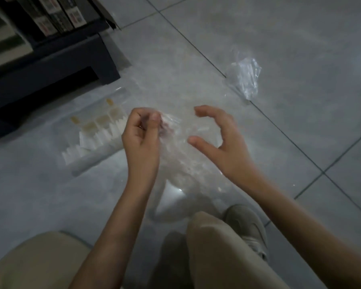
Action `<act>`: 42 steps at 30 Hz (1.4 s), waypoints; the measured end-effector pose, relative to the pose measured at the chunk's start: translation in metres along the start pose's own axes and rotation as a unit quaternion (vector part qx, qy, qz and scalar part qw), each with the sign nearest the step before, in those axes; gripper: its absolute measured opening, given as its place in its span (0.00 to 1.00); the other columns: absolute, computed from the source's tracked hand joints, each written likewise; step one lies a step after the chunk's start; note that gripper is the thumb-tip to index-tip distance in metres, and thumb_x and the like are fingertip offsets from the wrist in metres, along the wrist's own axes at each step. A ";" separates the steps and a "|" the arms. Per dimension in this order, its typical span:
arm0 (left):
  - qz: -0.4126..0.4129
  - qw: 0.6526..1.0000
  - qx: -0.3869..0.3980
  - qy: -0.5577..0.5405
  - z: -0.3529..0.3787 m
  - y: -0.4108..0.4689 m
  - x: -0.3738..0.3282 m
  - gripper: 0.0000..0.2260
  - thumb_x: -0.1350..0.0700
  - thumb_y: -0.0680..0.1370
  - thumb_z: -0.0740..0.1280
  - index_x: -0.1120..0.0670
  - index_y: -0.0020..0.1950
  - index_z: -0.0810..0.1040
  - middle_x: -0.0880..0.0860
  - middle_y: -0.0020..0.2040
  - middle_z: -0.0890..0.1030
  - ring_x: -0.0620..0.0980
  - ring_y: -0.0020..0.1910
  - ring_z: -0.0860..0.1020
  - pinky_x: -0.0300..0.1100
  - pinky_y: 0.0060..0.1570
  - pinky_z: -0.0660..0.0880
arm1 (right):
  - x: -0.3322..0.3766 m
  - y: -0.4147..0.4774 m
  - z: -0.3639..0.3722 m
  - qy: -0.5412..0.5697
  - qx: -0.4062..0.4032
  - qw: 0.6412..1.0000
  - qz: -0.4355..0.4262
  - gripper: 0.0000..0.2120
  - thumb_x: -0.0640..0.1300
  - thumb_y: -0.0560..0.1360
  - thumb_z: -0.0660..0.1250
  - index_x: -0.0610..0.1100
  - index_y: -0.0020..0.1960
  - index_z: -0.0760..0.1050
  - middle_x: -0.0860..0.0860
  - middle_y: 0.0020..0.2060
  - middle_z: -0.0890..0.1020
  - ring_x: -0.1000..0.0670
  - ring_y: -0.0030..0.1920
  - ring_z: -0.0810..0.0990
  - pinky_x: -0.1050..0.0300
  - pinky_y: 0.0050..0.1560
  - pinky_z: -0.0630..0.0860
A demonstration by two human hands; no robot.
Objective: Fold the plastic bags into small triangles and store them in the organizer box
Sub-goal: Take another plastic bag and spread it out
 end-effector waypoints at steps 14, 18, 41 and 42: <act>0.020 0.980 0.122 0.158 -0.010 0.003 0.008 0.05 0.55 0.78 0.68 0.45 0.47 0.82 0.45 0.35 0.82 0.44 0.30 0.78 0.42 0.33 0.77 | -0.014 0.021 0.004 0.160 0.130 0.970 0.128 0.15 0.49 0.73 0.68 0.53 0.60 0.74 0.55 0.51 0.83 0.57 0.56 0.80 0.58 0.61 0.74; 0.019 0.976 0.130 0.173 -0.006 -0.003 0.007 0.05 0.55 0.77 0.69 0.46 0.51 0.79 0.46 0.36 0.81 0.45 0.36 0.80 0.46 0.39 0.79 | -0.007 0.032 0.021 0.154 0.090 0.981 0.081 0.04 0.40 0.74 0.70 0.49 0.45 0.78 0.54 0.41 0.84 0.55 0.45 0.83 0.56 0.52 0.77; -0.124 0.987 0.100 0.033 -0.025 0.011 0.020 0.09 0.65 0.72 0.73 0.56 0.50 0.83 0.49 0.48 0.85 0.42 0.42 0.83 0.32 0.45 0.76 | -0.032 0.037 0.011 0.216 -0.081 0.939 0.255 0.06 0.44 0.80 0.58 0.48 0.45 0.70 0.46 0.37 0.73 0.47 0.40 0.69 0.51 0.44 0.67; -0.131 0.985 0.106 0.040 -0.025 0.011 0.022 0.10 0.65 0.71 0.74 0.55 0.50 0.83 0.48 0.50 0.84 0.42 0.42 0.83 0.33 0.46 0.77 | -0.034 0.037 0.011 0.221 -0.087 0.935 0.263 0.06 0.46 0.79 0.58 0.49 0.45 0.70 0.46 0.38 0.73 0.46 0.40 0.69 0.51 0.44 0.67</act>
Point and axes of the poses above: each hand's wrist, its own y-axis towards the middle knuckle, its own z-axis out of the palm, x = y × z, the point moved 2 cm from there along y, towards the middle knuckle
